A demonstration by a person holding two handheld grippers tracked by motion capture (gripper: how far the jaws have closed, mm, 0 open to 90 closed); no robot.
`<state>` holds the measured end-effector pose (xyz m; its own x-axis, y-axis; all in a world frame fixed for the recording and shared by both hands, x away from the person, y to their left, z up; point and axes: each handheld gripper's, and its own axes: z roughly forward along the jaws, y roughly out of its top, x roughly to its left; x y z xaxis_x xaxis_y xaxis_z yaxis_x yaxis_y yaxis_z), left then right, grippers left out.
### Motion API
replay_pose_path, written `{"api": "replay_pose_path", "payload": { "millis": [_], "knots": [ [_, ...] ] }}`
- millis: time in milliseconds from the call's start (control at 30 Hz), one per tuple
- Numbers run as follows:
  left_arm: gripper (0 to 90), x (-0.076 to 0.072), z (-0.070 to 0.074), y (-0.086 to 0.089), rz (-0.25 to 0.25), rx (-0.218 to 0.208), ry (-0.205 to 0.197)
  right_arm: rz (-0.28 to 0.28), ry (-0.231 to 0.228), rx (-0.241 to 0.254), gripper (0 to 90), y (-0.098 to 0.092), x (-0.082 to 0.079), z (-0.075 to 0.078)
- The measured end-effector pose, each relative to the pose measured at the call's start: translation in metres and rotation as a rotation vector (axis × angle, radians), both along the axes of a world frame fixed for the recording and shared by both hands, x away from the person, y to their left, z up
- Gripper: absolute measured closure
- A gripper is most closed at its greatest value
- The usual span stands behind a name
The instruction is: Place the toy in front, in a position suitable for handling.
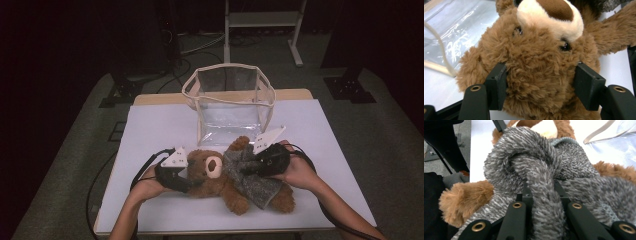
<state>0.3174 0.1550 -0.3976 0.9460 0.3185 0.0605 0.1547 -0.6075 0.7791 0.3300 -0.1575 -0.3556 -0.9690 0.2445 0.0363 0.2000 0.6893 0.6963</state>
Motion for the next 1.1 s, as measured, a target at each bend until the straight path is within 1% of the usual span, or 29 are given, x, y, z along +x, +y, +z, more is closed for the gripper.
{"api": "replay_pose_path", "payload": {
  "millis": [33,67,100,133,200,233,267,300,367,433,467,500,533,567,600,633,667,700,733,767,800,833,867,900,933,967,1033,1100],
  "knots": [
    [36.4,0.0,0.0,-0.001,-0.005,0.002,-0.004,-0.002,-0.005,0.008,76.0,0.001,0.002,0.005],
    [36.4,0.0,0.0,-0.003,-0.009,0.004,-0.007,-0.002,-0.005,0.008,76.0,0.001,0.002,0.005],
    [37.0,0.0,-0.001,-0.006,-0.013,0.004,-0.008,-0.006,-0.015,0.009,76.0,0.005,0.005,0.011],
    [37.1,-0.002,-0.002,-0.01,-0.026,0.011,-0.013,-0.007,-0.019,0.009,76.0,0.008,0.007,0.012],
    [37.1,-0.003,-0.002,-0.012,-0.029,0.014,-0.017,-0.001,-0.026,0.009,76.0,0.011,0.01,0.013],
    [37.0,-0.004,-0.001,-0.012,-0.03,0.022,-0.023,-0.007,-0.02,0.003,75.9,0.014,0.011,0.013],
    [36.9,-0.004,-0.001,-0.012,-0.032,0.029,-0.027,-0.01,-0.026,-0.009,75.9,0.017,0.013,0.012],
    [36.1,-0.005,-0.001,-0.01,-0.026,0.024,-0.023,-0.017,-0.017,-0.017,75.9,0.016,0.017,0.009],
    [35.6,-0.004,-0.001,-0.007,-0.025,0.021,-0.02,-0.02,-0.011,-0.013,75.9,0.013,0.018,0.006],
    [34.1,-0.003,0.0,-0.006,-0.026,0.017,-0.02,-0.037,0.0,0.008,75.9,0.003,0.02,0.004],
    [31.5,-0.003,0.001,-0.005,-0.028,0.021,-0.02,-0.064,0.003,0.026,75.9,-0.01,0.019,0.004],
    [30.0,-0.003,0.003,-0.005,-0.026,0.021,-0.024,-0.079,0.004,0.037,76.0,-0.017,0.019,0.004],
    [30.0,-0.003,0.005,-0.005,-0.026,0.026,-0.028,-0.079,0.004,0.037,76.0,-0.017,0.019,0.004],
    [27.4,-0.003,0.011,-0.005,-0.035,0.024,-0.04,-0.105,0.02,0.048,76.0,-0.028,0.018,0.002],
    [25.5,-0.003,0.011,-0.005,-0.035,0.024,-0.04,-0.105,0.02,0.048,76.0,-0.028,0.018,0.002],
    [25.5,-0.004,0.015,-0.007,-0.037,0.018,-0.05,-0.108,0.033,0.057,75.9,-0.032,0.018,0.0],
    [22.6,-0.004,0.018,-0.008,-0.04,0.015,-0.064,-0.108,0.042,0.061,76.0,-0.035,0.016,-0.001],
    [20.2,-0.004,0.021,-0.01,-0.047,0.017,-0.074,-0.097,0.048,0.061,76.0,-0.035,0.013,-0.002],
    [20.0,-0.004,0.023,-0.014,-0.057,0.016,-0.081,-0.084,0.045,0.057,76.0,-0.035,0.011,-0.001],
    [20.0,-0.003,0.023,-0.017,-0.063,0.018,-0.084,-0.084,0.045,0.057,76.0,-0.035,0.011,-0.001],
    [19.5,-0.001,0.023,-0.022,-0.072,0.02,-0.077,-0.074,0.043,0.052,75.9,-0.033,0.01,-0.001],
    [21.7,0.0,0.021,-0.026,-0.098,0.039,-0.063,-0.055,0.022,0.028,75.9,-0.027,0.007,0.001],
    [21.7,0.001,0.019,-0.028,-0.115,0.052,-0.056,-0.055,0.022,0.028,75.9,-0.027,0.007,0.001],
    [23.7,0.001,0.018,-0.028,-0.122,0.055,-0.055,-0.055,0.018,0.018,75.8,-0.024,0.006,0.002],
    [26.5,0.001,0.018,-0.026,-0.125,0.048,-0.046,-0.047,0.012,0.014,75.8,-0.022,0.007,0.003],
    [28.6,0.001,0.017,-0.024,-0.126,0.044,-0.044,-0.05,0.016,0.016,75.8,-0.019,0.008,0.004],
    [30.7,-0.002,0.013,-0.023,-0.132,0.033,-0.048,-0.041,0.023,0.022,75.8,-0.013,0.012,0.006],
    [31.3,-0.003,0.012,-0.024,-0.137,0.037,-0.058,-0.025,0.032,0.02,75.8,-0.001,0.016,0.005]
  ]
}}
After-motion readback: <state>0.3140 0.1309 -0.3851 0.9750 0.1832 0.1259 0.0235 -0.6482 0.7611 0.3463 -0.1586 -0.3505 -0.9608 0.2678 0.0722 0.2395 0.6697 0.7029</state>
